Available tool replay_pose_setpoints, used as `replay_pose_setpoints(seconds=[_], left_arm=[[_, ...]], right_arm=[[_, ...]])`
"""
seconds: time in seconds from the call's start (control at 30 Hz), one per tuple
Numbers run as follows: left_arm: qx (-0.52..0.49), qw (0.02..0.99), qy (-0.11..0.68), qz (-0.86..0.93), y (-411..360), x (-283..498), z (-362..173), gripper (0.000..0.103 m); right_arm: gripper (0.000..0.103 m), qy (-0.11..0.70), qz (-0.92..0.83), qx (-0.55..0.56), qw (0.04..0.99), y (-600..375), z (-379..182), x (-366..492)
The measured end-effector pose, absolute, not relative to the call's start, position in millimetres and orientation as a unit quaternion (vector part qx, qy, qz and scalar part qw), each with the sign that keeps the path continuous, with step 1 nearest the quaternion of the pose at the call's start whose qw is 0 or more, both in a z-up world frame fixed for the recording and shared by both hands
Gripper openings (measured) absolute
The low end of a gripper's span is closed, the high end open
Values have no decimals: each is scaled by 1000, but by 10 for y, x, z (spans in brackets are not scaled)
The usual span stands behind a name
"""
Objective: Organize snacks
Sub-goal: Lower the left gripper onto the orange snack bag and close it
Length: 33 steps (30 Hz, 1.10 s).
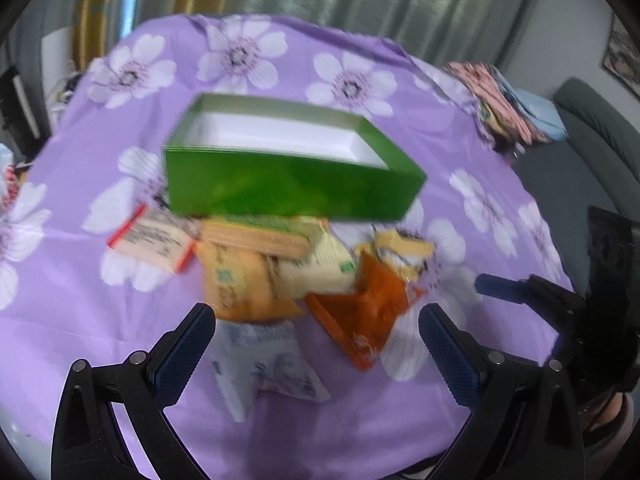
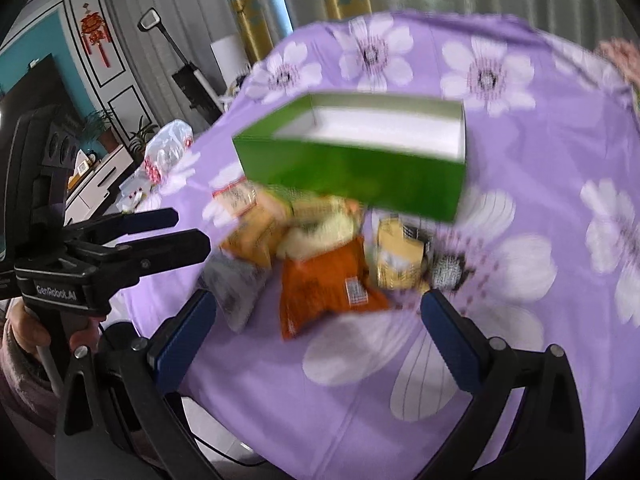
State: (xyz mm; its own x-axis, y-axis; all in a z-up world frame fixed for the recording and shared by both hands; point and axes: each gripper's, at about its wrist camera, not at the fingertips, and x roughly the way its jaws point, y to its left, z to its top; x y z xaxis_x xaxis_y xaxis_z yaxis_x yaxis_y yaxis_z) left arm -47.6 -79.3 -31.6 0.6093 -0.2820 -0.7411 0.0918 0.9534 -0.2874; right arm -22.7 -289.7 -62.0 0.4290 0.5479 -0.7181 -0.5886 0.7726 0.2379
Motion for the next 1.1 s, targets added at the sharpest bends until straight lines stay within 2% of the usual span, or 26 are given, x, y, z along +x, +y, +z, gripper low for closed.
replay_pose_setpoints(seconds=[0.13,0.23,0.3,0.4,0.57,0.7,0.77,0.8,0.83,0.9,1.1], left_arm=[[-119,880,438,-140,-905,-444,-454,101],[-110,880,434,-158,-989,-380,-490,101],[-101,880,434,-163,-1042,-320,-496,101],[-91,880,435,-170,-1080,-222,-534,101],[-80,869,455,-181,-1173,-21,-658,85],[-79,861,466,-189,-1213,42,-723,84],[-83,856,471,-196,-1215,68,-741,72],[-86,852,476,-199,-1214,85,-755,56],[-91,848,482,-202,-1199,102,-779,53],[-97,845,484,-206,-1204,113,-790,51],[-105,850,473,-207,-1172,46,-709,48]], right_arm=[[100,429,350,-9,833,-2894,-832,-235],[95,429,356,7,830,-2870,-942,-218],[88,425,361,17,830,-2856,-984,-203],[86,427,358,30,830,-2837,-1044,-162],[76,434,361,50,824,-2783,-1113,-102],[69,437,367,59,819,-2738,-1154,-51],[63,442,368,62,816,-2719,-1185,-6],[56,444,368,64,814,-2706,-1197,12],[52,447,373,68,811,-2696,-1211,28],[39,447,384,76,805,-2692,-1216,33],[34,427,392,60,813,-2681,-1116,-39]])
